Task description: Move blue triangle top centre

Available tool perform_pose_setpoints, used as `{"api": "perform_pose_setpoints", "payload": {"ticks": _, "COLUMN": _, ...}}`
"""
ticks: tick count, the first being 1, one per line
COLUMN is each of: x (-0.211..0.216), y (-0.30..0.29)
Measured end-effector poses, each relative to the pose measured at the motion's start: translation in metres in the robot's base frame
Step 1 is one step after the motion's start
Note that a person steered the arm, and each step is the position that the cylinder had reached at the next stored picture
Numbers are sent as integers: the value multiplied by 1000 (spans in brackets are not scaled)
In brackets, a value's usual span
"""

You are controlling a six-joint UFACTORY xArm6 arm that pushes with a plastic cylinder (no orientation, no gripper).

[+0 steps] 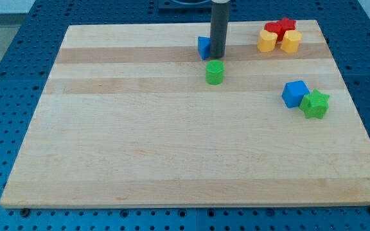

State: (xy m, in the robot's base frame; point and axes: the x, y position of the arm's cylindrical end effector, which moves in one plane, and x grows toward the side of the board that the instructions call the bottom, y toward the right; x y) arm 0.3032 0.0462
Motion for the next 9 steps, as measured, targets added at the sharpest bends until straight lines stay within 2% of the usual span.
{"api": "perform_pose_setpoints", "payload": {"ticks": 3, "x": 2, "y": -22}}
{"api": "perform_pose_setpoints", "payload": {"ticks": 7, "x": -42, "y": -28}}
{"api": "perform_pose_setpoints", "payload": {"ticks": 8, "x": -32, "y": -28}}
{"api": "perform_pose_setpoints", "payload": {"ticks": 9, "x": -2, "y": -21}}
